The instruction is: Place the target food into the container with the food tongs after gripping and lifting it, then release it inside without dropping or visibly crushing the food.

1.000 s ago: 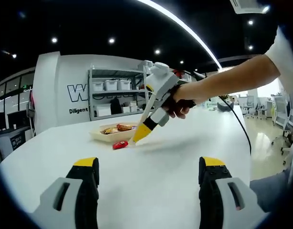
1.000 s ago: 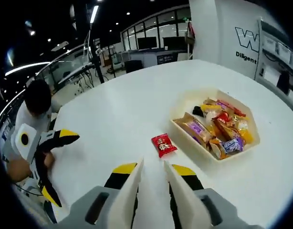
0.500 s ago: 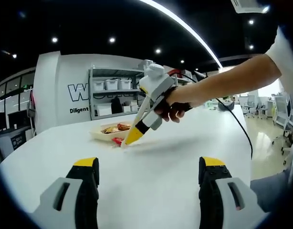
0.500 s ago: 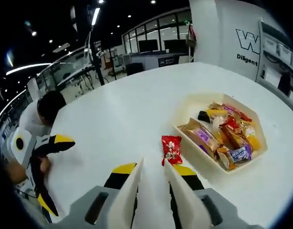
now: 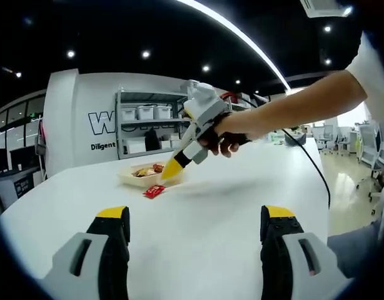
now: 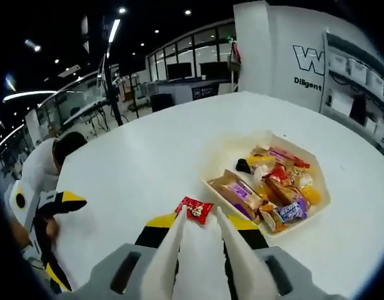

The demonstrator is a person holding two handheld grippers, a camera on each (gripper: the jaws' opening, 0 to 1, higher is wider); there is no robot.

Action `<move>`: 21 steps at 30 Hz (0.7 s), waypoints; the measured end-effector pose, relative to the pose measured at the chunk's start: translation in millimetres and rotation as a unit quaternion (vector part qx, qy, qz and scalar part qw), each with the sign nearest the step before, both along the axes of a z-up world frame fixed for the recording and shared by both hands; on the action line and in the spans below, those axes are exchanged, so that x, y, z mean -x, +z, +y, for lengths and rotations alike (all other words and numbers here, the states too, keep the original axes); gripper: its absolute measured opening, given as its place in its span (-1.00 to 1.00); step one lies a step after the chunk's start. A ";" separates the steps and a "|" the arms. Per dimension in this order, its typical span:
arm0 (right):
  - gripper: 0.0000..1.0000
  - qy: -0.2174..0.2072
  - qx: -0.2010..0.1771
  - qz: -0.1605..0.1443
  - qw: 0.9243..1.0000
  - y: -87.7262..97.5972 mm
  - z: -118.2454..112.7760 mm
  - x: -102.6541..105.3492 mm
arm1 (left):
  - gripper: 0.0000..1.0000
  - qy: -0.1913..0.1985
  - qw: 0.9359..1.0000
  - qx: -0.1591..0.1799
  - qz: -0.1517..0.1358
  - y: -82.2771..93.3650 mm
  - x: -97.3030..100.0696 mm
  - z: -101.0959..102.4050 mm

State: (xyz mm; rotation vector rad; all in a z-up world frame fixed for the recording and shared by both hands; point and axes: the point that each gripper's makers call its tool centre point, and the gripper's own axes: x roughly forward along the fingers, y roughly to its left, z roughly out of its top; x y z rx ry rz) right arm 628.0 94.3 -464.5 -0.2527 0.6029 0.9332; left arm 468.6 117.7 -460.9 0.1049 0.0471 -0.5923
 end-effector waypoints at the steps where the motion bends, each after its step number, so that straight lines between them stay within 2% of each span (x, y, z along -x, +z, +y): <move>1: -0.58 0.004 0.003 -0.004 1.000 0.1 3.6 1.9 | 0.69 0.000 1.000 0.000 0.000 0.1 0.2 -0.1; 7: -0.56 -0.005 0.020 -0.004 1.000 -10.7 14.5 6.3 | 0.69 0.000 1.000 -0.001 0.001 -0.3 0.0 0.3; 11: -0.55 -0.015 0.035 0.000 0.999 -20.1 12.6 -0.6 | 0.69 -0.001 1.000 -0.001 0.000 -0.3 0.7 -0.3; 12: -0.55 -0.013 0.034 -0.010 0.999 -18.5 12.6 -3.4 | 0.69 -0.002 1.000 0.000 0.001 -0.3 0.8 -0.5; 15: -0.57 -0.005 0.044 -0.016 0.999 -21.3 14.2 -4.7 | 0.69 -0.002 1.000 0.000 0.000 -0.2 0.3 -0.1; 17: -0.59 -0.002 0.049 0.002 0.999 -26.5 15.0 1.6 | 0.69 -0.001 1.000 -0.001 0.000 -0.6 -0.4 0.5; 18: -0.60 -0.002 0.052 0.000 0.999 -28.0 14.8 0.9 | 0.69 -0.002 1.000 0.000 -0.001 -0.4 -0.4 0.4; 19: -0.62 0.006 0.069 -0.004 0.998 -33.6 13.3 0.7 | 0.69 -0.002 1.000 -0.001 -0.001 -0.4 -0.5 0.4; 20: -0.73 0.020 0.094 -0.021 0.995 -38.6 9.7 1.7 | 0.69 -0.001 1.000 -0.001 0.000 -0.7 -0.1 0.3; 21: -1.00 0.030 0.107 -0.016 0.994 -39.0 5.9 3.4 | 0.69 -0.001 1.000 -0.001 0.000 -0.5 0.0 0.2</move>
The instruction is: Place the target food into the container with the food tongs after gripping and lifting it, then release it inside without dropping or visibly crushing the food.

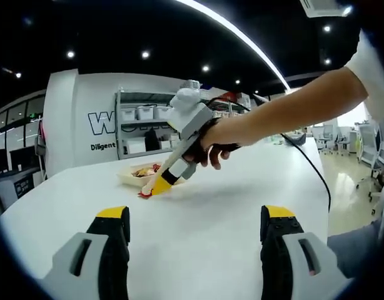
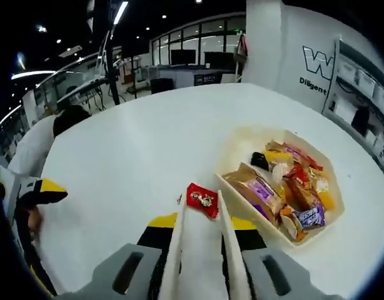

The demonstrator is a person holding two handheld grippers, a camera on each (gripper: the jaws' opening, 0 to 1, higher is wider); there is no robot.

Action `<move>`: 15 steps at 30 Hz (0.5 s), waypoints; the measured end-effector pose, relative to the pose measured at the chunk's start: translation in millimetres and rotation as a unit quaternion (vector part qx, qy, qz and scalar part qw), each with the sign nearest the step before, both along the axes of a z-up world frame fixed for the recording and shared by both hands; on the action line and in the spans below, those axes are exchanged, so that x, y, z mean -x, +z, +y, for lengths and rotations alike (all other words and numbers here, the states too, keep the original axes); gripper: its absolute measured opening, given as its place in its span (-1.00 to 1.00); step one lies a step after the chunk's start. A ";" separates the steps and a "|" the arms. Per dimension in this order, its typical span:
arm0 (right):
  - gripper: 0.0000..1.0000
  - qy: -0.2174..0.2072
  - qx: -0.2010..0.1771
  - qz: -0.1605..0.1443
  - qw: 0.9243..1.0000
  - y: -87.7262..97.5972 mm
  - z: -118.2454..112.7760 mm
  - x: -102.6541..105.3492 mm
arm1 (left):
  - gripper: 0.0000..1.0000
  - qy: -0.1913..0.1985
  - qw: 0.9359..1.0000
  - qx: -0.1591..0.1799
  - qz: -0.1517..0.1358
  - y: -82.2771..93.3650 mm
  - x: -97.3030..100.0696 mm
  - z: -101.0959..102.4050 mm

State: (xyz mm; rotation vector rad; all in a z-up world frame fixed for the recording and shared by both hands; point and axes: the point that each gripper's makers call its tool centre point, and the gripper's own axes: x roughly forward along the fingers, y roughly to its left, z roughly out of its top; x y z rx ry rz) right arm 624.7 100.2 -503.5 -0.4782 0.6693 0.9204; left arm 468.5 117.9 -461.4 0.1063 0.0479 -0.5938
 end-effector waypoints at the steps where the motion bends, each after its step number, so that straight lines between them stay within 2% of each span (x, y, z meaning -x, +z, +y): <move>1: -1.00 -0.053 -0.013 0.027 0.998 -1.7 -12.1 6.5 | 0.69 0.000 1.000 0.000 -0.001 0.6 0.3 -0.3; 2: -1.00 -0.032 -0.022 0.012 0.999 3.9 -11.5 0.2 | 0.69 0.000 1.000 0.001 0.000 0.3 0.1 -0.1; 3: -1.00 -0.020 -0.042 0.014 0.999 3.6 2.1 3.1 | 0.69 0.001 1.000 0.001 0.001 -0.2 -0.6 0.5; 5: -1.00 -0.024 -0.037 0.025 0.999 1.7 6.2 5.6 | 0.70 0.000 1.000 0.002 0.001 -0.4 -1.6 1.1; 8: -1.00 -0.011 -0.039 0.008 0.999 9.4 12.3 8.8 | 0.70 0.000 1.000 0.002 0.001 -1.0 -2.3 1.7; 9: -1.00 -0.011 -0.039 0.032 0.999 5.6 12.6 11.0 | 0.69 0.000 1.000 0.002 0.001 -0.9 -2.4 1.8; 12: -1.00 -0.019 -0.057 0.034 0.998 6.1 11.5 -5.5 | 0.69 -0.001 1.000 0.002 0.001 -1.4 -2.9 2.0; 13: -1.00 -0.017 -0.059 -0.004 0.998 12.5 10.5 -12.8 | 0.69 0.000 1.000 0.002 0.001 -1.4 -3.0 2.1; 14: -1.00 -0.013 -0.059 -0.032 0.998 19.2 8.1 -0.2 | 0.69 -0.001 1.000 0.001 0.001 -1.7 -3.1 2.0; 15: -1.00 -0.013 -0.055 0.007 0.998 13.9 6.7 8.0 | 0.69 0.000 1.000 0.001 0.001 -1.7 -3.1 2.0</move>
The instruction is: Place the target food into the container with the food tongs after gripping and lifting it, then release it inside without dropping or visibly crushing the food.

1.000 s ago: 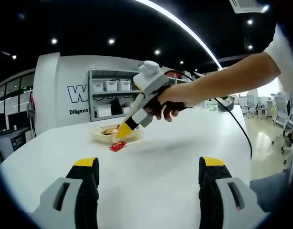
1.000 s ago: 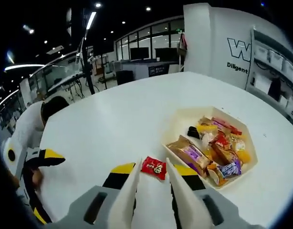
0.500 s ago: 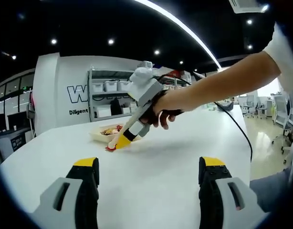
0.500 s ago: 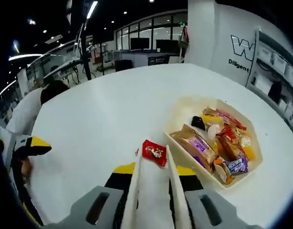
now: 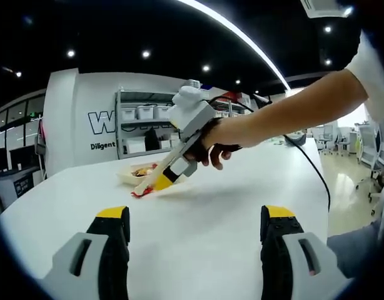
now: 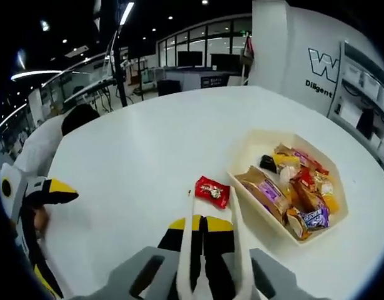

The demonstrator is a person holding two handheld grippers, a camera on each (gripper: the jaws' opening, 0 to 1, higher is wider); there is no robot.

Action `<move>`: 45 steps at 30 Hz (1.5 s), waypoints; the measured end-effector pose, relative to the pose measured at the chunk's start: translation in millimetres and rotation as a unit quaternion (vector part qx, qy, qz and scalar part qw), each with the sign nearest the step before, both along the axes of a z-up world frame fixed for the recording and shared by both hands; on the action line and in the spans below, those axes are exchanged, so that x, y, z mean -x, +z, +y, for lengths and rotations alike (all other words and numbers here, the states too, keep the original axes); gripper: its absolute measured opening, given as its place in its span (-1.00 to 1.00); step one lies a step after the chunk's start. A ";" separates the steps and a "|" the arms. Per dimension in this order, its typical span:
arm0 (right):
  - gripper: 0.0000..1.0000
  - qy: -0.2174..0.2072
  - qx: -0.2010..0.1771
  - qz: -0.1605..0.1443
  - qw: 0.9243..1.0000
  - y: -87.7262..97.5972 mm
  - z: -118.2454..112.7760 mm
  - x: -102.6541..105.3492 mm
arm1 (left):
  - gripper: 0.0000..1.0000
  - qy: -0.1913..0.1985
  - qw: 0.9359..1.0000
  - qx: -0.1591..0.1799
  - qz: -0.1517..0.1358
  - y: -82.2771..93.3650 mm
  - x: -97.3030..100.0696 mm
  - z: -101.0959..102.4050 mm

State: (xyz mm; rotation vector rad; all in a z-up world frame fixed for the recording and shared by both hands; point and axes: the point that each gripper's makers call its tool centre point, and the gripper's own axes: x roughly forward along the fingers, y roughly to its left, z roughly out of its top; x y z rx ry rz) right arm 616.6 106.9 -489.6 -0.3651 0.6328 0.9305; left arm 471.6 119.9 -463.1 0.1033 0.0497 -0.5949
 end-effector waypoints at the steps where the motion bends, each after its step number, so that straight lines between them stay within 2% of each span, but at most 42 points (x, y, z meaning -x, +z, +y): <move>1: -1.00 -0.002 -0.003 -0.005 1.000 2.0 0.4 -5.9 | 0.69 0.000 1.000 0.000 0.000 0.1 0.1 0.0; 11: -1.00 0.016 -0.010 -0.020 1.000 11.3 -3.6 10.4 | 0.69 0.000 1.000 -0.002 0.001 0.4 2.1 -2.0; 17: -1.00 0.027 -0.015 -0.013 0.999 11.6 -0.8 -1.2 | 0.70 0.001 1.000 -0.002 0.002 0.3 1.9 -1.6; 20: -1.00 0.032 -0.017 -0.017 0.999 13.1 -0.5 4.0 | 0.70 0.001 1.000 -0.001 0.002 0.2 1.4 -1.0; 27: -1.00 0.033 -0.022 -0.021 0.999 14.4 0.6 -3.5 | 0.70 0.002 1.000 -0.001 0.002 0.9 3.2 -2.0; 33: -0.74 0.045 -0.033 -0.026 0.998 16.5 2.1 -2.6 | 0.70 0.002 1.000 -0.002 0.001 0.9 3.3 -1.5; 41: -0.54 0.031 -0.060 -0.033 0.997 26.2 2.3 -8.3 | 0.70 0.002 1.000 -0.002 0.001 1.8 5.1 -2.7; 45: -0.73 0.026 -0.067 -0.033 0.997 28.6 1.7 -6.9 | 0.69 0.002 1.000 -0.002 0.001 1.4 4.6 -2.6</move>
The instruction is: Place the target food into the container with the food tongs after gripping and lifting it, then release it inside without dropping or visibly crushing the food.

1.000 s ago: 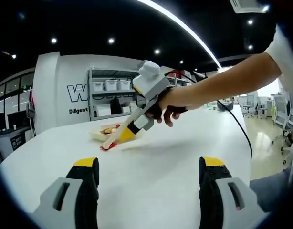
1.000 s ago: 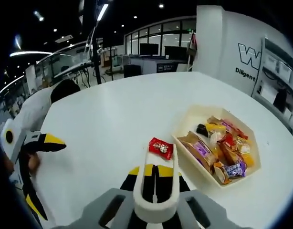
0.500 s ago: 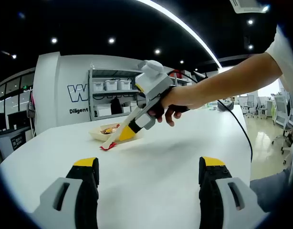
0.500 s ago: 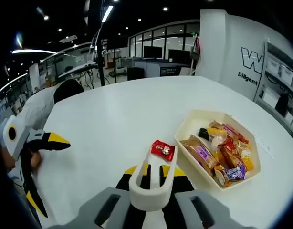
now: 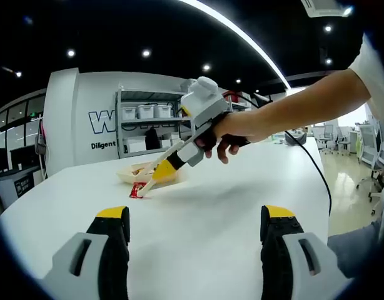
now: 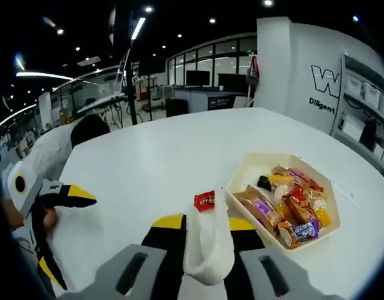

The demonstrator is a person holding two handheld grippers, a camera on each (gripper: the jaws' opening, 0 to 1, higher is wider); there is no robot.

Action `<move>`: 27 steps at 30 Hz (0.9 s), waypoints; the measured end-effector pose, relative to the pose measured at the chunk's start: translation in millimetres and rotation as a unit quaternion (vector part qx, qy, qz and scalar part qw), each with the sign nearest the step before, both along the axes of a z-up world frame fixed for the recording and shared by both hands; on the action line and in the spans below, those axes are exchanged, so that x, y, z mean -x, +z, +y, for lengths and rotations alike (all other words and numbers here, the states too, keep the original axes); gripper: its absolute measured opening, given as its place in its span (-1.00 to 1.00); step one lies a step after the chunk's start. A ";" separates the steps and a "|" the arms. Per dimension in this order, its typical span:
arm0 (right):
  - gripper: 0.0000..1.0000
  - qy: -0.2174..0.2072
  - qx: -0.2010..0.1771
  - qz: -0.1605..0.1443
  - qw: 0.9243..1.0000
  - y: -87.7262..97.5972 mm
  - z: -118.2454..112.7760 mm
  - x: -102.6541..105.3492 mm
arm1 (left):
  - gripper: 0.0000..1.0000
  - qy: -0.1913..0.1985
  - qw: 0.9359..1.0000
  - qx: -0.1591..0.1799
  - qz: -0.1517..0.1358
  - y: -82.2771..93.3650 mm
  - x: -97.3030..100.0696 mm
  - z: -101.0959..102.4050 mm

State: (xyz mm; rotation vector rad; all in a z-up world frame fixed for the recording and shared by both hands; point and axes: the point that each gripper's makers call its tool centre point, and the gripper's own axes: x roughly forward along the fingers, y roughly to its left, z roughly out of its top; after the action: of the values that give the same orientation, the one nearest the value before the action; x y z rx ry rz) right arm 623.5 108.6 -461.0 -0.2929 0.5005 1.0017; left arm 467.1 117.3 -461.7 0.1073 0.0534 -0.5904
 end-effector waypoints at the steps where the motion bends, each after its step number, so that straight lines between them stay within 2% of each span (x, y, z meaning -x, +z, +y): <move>1: -0.74 0.000 0.003 0.001 1.000 -0.8 -0.5 1.7 | 0.69 0.000 1.000 0.000 0.001 -0.5 -0.5 0.3; 3: -0.77 0.000 0.000 0.004 1.000 -0.9 -0.1 5.7 | 0.69 0.000 1.000 0.000 0.001 -0.5 -0.9 0.4; 6: -0.93 0.000 -0.009 0.013 1.000 2.8 1.6 14.0 | 0.69 0.001 1.000 0.000 0.001 -0.9 -1.8 0.9; 9: -0.94 0.005 -0.007 0.002 1.000 9.0 3.1 17.8 | 0.69 0.000 1.000 0.000 0.002 -1.8 -3.2 1.7; 13: -0.95 0.004 -0.018 0.013 1.000 14.0 1.7 25.0 | 0.69 0.000 1.000 0.000 0.003 -1.8 -2.1 0.6; 22: -0.95 -0.001 -0.034 0.013 0.999 34.3 -20.9 42.1 | 0.69 -0.001 1.000 0.002 0.008 -2.5 -1.8 -0.2; 27: -0.95 0.007 -0.046 0.017 0.999 44.0 -38.2 58.2 | 0.69 -0.002 1.000 0.004 0.010 -2.6 -2.0 0.0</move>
State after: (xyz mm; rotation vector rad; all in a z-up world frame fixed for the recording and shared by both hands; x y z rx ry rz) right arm 565.3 70.4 -417.0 -0.1966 0.4823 1.0409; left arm 469.1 117.3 -464.2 0.0932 0.0694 -0.5963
